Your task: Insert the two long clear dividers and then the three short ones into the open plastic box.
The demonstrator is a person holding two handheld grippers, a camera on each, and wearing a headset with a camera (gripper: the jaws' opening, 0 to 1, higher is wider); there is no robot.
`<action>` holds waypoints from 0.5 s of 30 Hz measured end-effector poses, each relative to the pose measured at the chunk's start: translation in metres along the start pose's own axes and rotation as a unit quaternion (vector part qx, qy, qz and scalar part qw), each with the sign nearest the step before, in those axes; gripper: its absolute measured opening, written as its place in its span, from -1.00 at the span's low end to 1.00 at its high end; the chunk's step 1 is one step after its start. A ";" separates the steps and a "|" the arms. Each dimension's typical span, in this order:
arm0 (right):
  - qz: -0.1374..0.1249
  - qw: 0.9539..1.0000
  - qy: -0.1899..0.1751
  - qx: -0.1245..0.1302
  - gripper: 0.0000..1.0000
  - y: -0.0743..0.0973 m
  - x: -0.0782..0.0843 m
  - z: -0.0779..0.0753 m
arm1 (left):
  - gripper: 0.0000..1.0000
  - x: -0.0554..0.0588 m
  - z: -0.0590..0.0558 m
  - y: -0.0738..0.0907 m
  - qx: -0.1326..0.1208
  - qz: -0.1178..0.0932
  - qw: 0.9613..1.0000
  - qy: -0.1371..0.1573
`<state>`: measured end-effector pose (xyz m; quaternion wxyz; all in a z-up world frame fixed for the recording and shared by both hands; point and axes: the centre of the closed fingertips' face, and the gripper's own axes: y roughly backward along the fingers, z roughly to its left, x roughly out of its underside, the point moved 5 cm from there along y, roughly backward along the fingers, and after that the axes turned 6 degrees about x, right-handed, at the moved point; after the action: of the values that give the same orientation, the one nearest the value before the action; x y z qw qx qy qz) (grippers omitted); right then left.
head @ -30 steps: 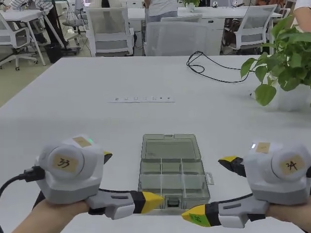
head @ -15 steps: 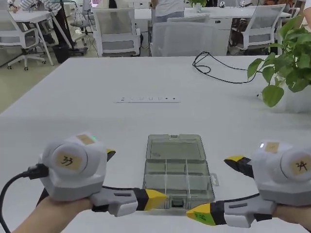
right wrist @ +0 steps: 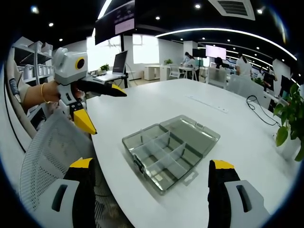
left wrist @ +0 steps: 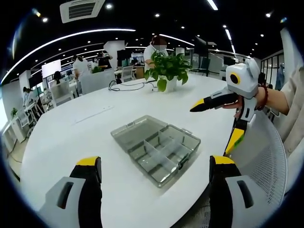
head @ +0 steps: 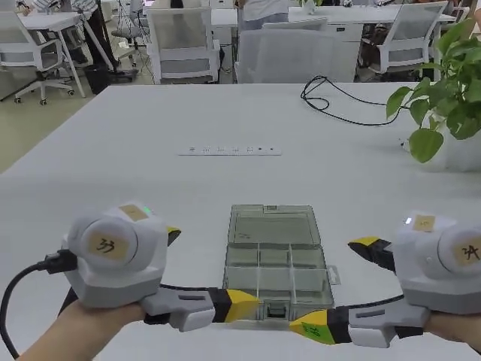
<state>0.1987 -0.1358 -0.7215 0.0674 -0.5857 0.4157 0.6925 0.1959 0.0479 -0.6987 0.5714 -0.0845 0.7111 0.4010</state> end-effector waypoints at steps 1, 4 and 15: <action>0.000 1.000 0.000 0.000 1.00 0.000 0.000 0.000 | 0.92 0.000 0.000 0.000 0.000 0.000 1.000 0.000; -0.001 1.000 0.001 -0.002 1.00 0.000 -0.001 0.000 | 0.92 0.000 0.001 0.000 0.000 -0.002 1.000 0.003; 0.002 1.000 -0.002 0.002 1.00 0.000 0.000 -0.002 | 0.91 0.002 0.000 -0.002 0.004 0.001 1.000 0.002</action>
<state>0.2000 -0.1373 -0.7212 0.0682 -0.5837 0.4184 0.6926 0.1966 0.0469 -0.7012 0.5696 -0.0826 0.7141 0.3985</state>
